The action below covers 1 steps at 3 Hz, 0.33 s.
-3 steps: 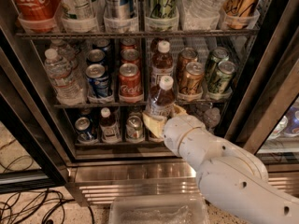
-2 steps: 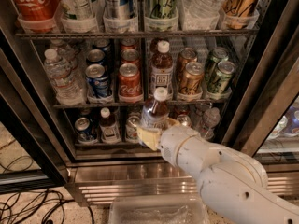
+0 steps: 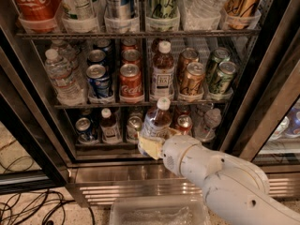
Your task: Pick blue plastic bottle from middle shelf of fridge
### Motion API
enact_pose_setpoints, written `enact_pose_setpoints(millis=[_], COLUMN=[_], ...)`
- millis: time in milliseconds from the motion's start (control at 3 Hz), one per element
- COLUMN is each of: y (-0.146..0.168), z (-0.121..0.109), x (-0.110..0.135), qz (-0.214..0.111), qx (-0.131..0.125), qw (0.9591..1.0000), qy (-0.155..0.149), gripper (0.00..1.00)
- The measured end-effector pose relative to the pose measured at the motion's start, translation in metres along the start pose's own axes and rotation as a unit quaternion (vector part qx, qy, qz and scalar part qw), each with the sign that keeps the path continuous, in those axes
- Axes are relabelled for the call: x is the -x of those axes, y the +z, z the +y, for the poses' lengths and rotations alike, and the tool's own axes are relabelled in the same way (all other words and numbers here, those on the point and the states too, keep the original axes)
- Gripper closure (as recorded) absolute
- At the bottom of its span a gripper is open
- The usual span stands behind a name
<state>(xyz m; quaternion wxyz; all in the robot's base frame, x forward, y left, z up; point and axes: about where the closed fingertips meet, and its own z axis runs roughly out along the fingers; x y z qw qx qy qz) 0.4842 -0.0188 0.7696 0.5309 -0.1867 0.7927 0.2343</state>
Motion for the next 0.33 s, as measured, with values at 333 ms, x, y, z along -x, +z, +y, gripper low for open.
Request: enact_pose_setpoints(millis=[333], y=[0.0000], z=[0.0000], x=[0.0000], qz=[0.000], qx=[0.000], qw=[1.0000], qy=[0.000], gripper=[1.00])
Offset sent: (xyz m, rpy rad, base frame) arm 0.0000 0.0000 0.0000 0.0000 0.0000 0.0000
